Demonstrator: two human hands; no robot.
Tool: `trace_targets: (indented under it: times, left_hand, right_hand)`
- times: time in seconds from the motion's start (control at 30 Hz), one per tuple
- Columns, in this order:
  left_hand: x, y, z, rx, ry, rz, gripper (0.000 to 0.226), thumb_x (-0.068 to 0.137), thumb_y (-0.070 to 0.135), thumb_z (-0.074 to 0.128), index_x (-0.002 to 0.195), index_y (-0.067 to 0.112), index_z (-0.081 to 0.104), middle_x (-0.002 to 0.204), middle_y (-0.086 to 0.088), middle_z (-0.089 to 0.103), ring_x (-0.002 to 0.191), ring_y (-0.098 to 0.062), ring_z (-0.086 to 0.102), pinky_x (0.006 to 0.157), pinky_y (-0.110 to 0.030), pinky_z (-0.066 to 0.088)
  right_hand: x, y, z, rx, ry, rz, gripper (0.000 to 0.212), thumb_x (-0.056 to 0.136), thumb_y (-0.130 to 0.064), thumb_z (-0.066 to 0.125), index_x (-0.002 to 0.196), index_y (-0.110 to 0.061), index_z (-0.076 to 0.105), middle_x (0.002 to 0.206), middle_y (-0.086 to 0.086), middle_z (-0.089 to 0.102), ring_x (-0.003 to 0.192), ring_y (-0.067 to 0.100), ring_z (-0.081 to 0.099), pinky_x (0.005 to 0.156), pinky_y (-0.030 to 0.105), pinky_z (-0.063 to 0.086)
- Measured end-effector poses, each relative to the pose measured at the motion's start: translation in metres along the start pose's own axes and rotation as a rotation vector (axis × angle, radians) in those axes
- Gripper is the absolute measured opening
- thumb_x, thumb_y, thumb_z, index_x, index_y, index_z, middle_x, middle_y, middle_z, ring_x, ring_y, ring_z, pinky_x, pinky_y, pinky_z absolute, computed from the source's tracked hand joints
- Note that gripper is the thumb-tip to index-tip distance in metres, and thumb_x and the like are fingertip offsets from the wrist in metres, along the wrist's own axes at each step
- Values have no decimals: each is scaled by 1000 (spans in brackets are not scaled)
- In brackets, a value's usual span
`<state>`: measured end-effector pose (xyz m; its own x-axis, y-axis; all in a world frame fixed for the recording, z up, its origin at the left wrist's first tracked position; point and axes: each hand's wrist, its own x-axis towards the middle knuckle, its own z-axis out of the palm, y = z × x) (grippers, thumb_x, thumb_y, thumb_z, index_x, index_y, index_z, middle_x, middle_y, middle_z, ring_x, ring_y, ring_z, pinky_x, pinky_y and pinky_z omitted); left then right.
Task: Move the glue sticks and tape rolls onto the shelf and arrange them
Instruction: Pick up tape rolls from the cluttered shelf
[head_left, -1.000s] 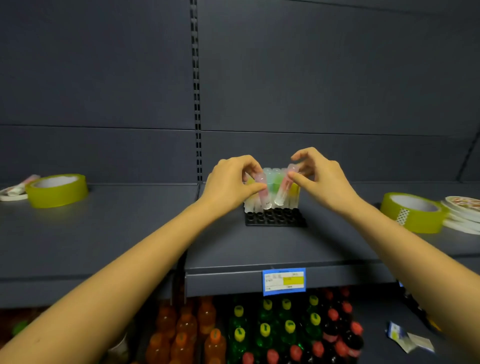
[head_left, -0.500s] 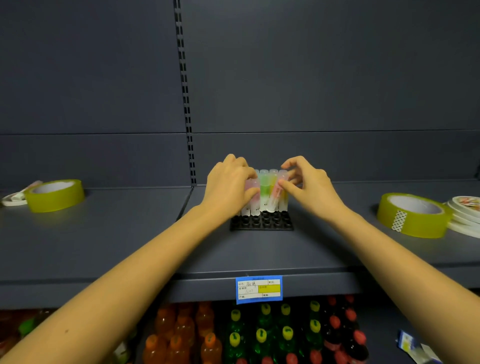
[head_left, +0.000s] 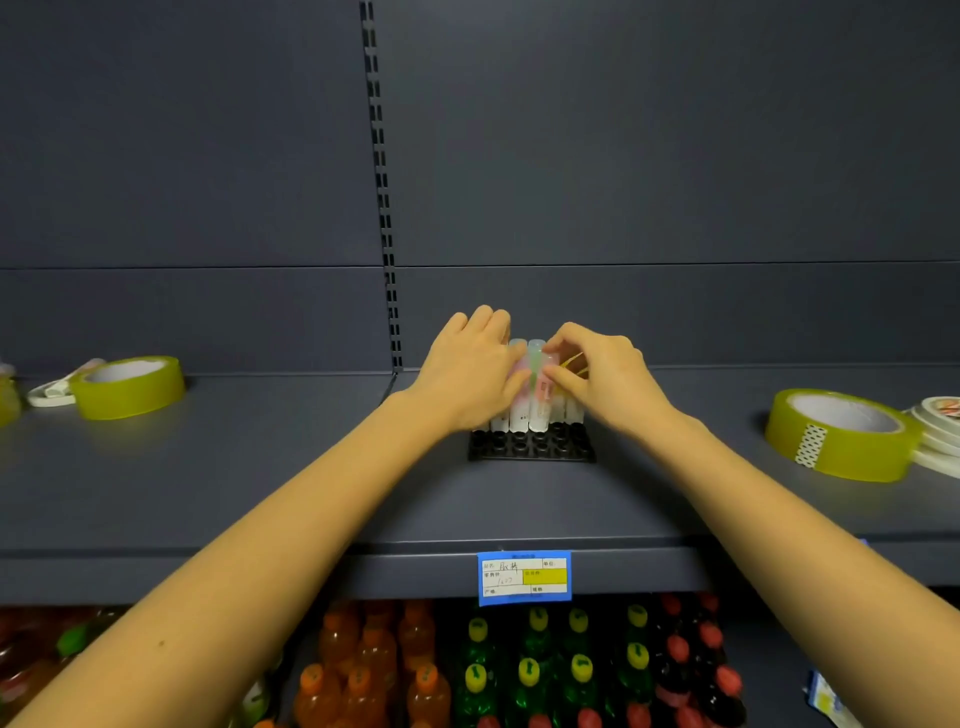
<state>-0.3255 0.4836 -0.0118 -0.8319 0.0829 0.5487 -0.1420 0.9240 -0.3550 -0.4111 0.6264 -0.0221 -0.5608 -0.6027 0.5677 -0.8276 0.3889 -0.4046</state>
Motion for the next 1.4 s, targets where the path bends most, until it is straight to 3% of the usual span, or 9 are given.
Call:
trace_targets:
  times: [0.17, 0.4, 0.5, 0.63, 0.87, 1.03, 1.13, 1.27, 1.4]
  left_hand:
    - [-23, -18, -4, -251, 210, -192, 32, 94, 27, 45, 117, 14, 63, 106, -5, 59, 97, -23, 51, 77, -29, 31]
    - [-69, -68, -11, -217, 113, -396, 29, 93, 29, 48, 111, 13, 64, 109, -5, 61, 101, -22, 54, 83, -34, 40]
    - [-95, -90, -17, -197, 70, -452, 27, 92, 31, 48, 106, 14, 65, 106, -4, 63, 100, -23, 56, 80, -33, 41]
    - [-129, -121, -22, -177, 31, -536, 26, 91, 32, 50, 101, 15, 67, 103, -3, 64, 99, -23, 58, 78, -32, 42]
    - [-192, -186, -27, -170, 14, -660, 24, 90, 31, 52, 95, 15, 68, 99, -1, 67, 94, -23, 61, 72, -30, 44]
    - [-239, -254, -34, -160, -18, -716, 21, 88, 28, 53, 90, 14, 68, 103, -5, 69, 121, -24, 53, 82, -33, 44]
    - [-265, -297, -40, -135, 8, -737, 22, 89, 30, 54, 90, 15, 69, 99, -7, 67, 106, -26, 59, 68, -30, 39]
    - [-302, -348, -48, -138, 15, -740, 21, 89, 31, 53, 85, 16, 68, 100, -5, 69, 115, -22, 57, 79, -34, 48]
    - [-338, -392, -53, -126, 54, -818, 21, 88, 26, 54, 86, 12, 69, 96, -7, 71, 93, -27, 64, 75, -34, 45]
  right_hand:
    - [8, -4, -4, -206, -26, 18, 19, 92, -38, 51, 98, -29, 67, 101, -6, 51, 90, 22, 58, 71, 32, 42]
    - [36, -28, -24, -446, -189, 51, 38, 89, -52, 48, 82, -22, 70, 84, -3, 58, 78, 24, 51, 66, 31, 35]
    - [47, -49, -21, -559, -188, -13, 37, 88, -55, 48, 91, -25, 69, 101, 1, 65, 89, 28, 58, 67, 31, 36]
    - [50, -92, 11, -405, -146, -144, 32, 92, -47, 49, 113, -28, 63, 115, -3, 64, 103, 25, 60, 73, 31, 41]
    - [69, -177, 90, -283, -235, -279, 27, 91, -44, 49, 109, -30, 64, 109, -6, 65, 99, 21, 60, 75, 31, 44]
    - [91, -235, 150, -241, -315, -238, 30, 92, -44, 49, 113, -28, 63, 114, -3, 65, 104, 23, 60, 80, 34, 46]
    - [104, -270, 186, -211, -356, -199, 30, 92, -43, 50, 113, -27, 63, 118, 1, 64, 108, 26, 58, 86, 39, 47]
    - [116, -317, 230, -160, -379, -182, 28, 91, -40, 51, 112, -27, 65, 117, 3, 64, 106, 28, 58, 83, 36, 45]
    - [122, -373, 272, -91, -421, -212, 28, 91, -41, 50, 106, -26, 67, 113, 5, 65, 102, 30, 59, 79, 36, 44]
